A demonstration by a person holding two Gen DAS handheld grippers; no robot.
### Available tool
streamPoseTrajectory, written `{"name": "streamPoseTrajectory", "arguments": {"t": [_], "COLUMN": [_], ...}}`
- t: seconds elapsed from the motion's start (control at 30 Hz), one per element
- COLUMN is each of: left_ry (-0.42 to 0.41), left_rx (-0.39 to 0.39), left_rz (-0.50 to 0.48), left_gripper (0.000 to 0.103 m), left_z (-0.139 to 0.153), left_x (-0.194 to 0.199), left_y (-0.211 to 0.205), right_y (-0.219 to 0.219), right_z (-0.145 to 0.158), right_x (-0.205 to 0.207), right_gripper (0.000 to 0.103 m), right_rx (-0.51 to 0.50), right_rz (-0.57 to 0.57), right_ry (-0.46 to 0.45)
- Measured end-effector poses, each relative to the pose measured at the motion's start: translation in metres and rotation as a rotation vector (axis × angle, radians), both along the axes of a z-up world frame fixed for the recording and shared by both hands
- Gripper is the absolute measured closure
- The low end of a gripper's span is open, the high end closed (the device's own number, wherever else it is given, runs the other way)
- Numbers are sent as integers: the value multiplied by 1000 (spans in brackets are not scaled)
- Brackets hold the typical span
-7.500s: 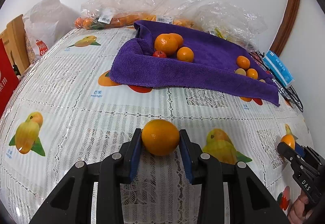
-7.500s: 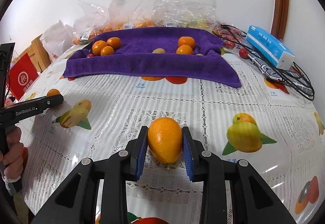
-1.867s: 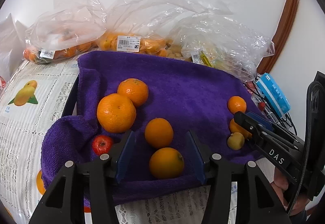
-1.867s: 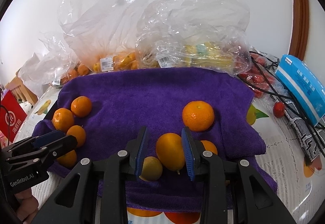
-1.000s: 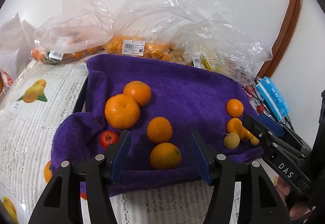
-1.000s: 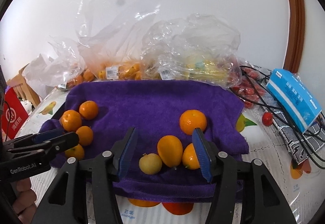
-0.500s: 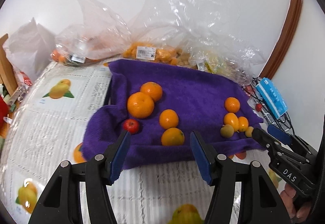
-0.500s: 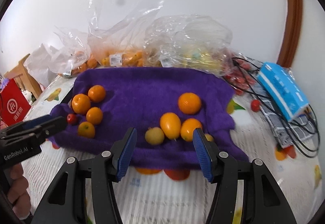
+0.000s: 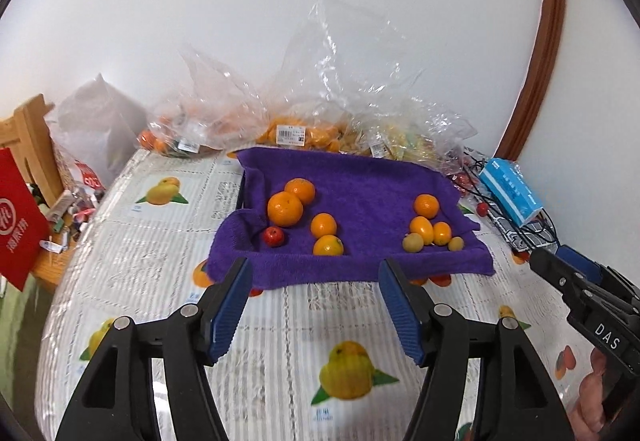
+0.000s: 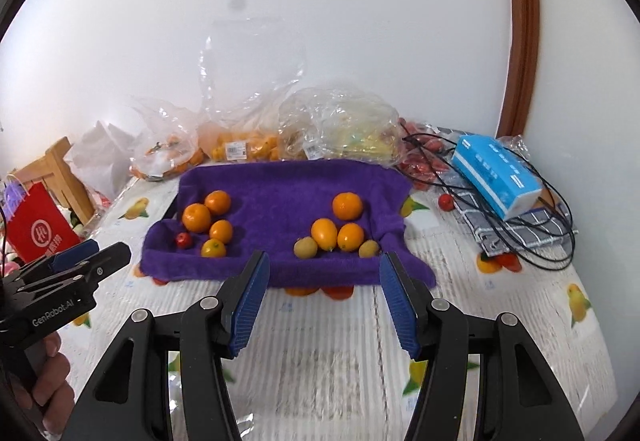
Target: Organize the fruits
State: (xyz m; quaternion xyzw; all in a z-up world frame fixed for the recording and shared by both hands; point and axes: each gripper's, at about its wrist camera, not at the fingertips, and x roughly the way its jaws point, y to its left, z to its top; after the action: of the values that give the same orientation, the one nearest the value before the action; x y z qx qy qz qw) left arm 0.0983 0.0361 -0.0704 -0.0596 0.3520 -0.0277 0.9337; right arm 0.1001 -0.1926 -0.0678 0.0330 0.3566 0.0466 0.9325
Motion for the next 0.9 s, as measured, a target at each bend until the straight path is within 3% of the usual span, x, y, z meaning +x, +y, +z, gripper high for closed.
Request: {"name": "streamPoseTrajectory", "arguments": {"t": [0.23, 0.4, 0.5, 0.9], "left_ry": [-47, -69, -76, -115], "left_rx": [19, 31, 48, 80], "left_rz": [-2, 3, 13, 36], "left_gripper": [29, 23, 22, 21], "left_z": [19, 28, 32, 46], "left_x": [-36, -58, -69, -100], "left_y": [-5, -7, -8, -13], "right_y": [-4, -7, -9, -18], "right_z": [10, 19, 26, 38], "right_x": [-34, -57, -71, -107], "right_gripper": [45, 32, 25, 20], "right_rx": [3, 7, -1, -14], "right_rz": [-33, -38, -46, -69], "right_ry": [-4, -29, -42, -52]}}
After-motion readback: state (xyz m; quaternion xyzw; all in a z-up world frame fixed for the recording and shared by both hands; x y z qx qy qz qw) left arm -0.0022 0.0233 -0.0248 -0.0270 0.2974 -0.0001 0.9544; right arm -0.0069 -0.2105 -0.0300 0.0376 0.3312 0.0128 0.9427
